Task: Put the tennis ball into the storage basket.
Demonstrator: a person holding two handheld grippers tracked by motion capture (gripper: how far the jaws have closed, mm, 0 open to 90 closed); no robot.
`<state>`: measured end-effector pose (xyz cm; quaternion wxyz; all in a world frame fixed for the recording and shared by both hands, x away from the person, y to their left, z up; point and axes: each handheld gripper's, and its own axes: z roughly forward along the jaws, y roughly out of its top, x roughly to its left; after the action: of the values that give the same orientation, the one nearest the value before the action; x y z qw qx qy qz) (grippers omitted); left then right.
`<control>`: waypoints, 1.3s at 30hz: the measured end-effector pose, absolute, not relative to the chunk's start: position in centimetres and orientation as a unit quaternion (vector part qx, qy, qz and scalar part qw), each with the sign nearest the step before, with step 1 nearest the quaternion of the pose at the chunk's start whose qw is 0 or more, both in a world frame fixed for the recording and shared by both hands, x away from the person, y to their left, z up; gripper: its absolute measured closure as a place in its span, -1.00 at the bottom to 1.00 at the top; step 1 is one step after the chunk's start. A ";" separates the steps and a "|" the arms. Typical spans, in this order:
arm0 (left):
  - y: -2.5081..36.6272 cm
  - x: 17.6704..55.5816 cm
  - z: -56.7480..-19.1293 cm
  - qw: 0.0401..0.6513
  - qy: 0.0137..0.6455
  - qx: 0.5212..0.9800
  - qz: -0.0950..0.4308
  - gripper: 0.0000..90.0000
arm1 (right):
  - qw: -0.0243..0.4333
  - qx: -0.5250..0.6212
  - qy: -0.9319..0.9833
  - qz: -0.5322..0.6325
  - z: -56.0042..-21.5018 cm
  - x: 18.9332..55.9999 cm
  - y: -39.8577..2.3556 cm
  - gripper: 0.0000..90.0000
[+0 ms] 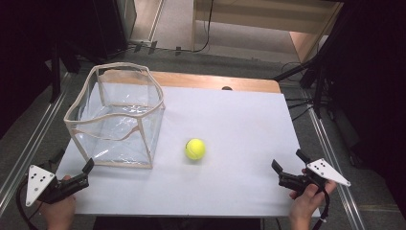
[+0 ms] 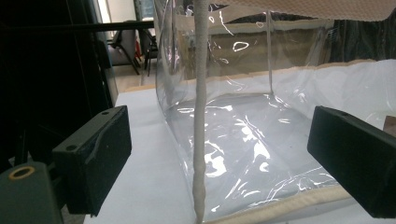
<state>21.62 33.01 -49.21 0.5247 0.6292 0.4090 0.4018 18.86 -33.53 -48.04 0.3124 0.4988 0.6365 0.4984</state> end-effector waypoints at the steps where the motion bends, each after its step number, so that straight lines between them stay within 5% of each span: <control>1: 33.0 21.6 -49.2 0.525 0.409 0.629 0.401 -0.85 | 0.307 0.492 0.647 0.495 -47.6 19.2 -32.9 -1.00; 39: 33.0 21.6 -49.2 0.526 0.411 0.627 0.403 -0.85 | 0.246 0.394 0.745 0.479 -42.4 26.1 -24.9 -1.00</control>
<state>21.62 33.03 -49.19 0.5257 0.6265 0.4110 0.4027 26.10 -24.92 -42.44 0.2465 0.3943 0.7447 0.4788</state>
